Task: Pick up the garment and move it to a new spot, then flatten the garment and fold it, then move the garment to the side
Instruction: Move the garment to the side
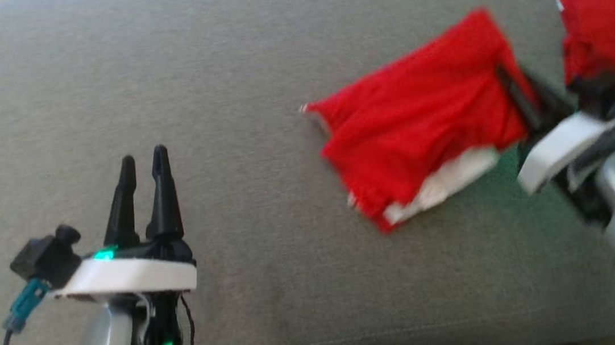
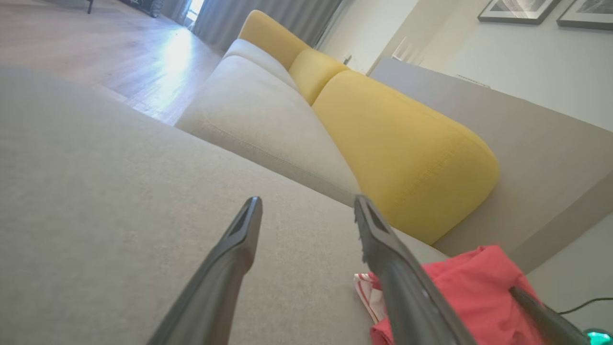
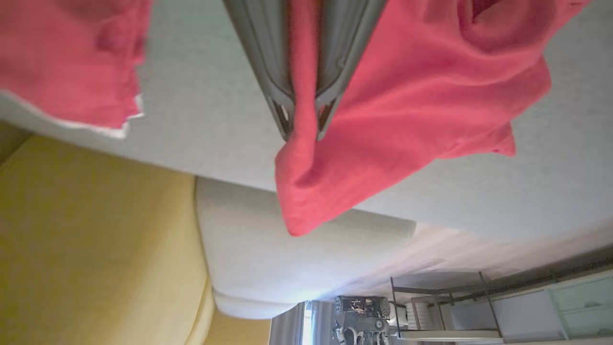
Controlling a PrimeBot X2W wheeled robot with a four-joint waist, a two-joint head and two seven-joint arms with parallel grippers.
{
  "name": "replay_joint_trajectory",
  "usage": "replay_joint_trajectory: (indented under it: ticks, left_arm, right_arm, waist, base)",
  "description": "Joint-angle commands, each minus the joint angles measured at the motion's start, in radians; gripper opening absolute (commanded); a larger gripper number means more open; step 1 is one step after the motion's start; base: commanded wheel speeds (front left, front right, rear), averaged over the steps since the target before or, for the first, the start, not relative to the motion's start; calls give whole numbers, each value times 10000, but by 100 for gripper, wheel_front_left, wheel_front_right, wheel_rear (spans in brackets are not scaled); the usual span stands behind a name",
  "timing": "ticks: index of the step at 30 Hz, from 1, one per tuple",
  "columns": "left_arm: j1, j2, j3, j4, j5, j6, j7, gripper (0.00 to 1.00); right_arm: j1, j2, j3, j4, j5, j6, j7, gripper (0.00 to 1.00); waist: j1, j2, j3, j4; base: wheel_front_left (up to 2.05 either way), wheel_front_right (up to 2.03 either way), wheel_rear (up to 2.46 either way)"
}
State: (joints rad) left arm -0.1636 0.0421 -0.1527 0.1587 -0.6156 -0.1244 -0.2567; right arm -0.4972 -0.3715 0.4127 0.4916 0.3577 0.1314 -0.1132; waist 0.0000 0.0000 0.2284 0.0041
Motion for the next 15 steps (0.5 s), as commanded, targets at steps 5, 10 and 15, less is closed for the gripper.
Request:
replay_joint_trajectory:
  ticks: [5, 10, 15]
  left_arm:
    - [-1136, 81, 66, -442, 521, -57, -51, 100]
    - [-2418, 81, -444, -332, 1076, -61, -51, 100]
    - [-3281, 227, -811, -305, 1251, -62, -51, 100]
  right_arm:
    - [-1546, -1066, 243, -947, 37, -7, 495, 0]
    - [-2790, -2070, -143, -769, 448, -7, 1116, 0]
    - [-3462, -2423, -827, -41, 479, -7, 1262, 0]
  waist:
    - [0, 0, 934, -1010]
    - [0, 0, 1773, -1708]
    - [0, 0, 2534, -2269]
  base:
    - [0, 0, 0]
    - [0, 0, 0]
    - [0, 0, 0]
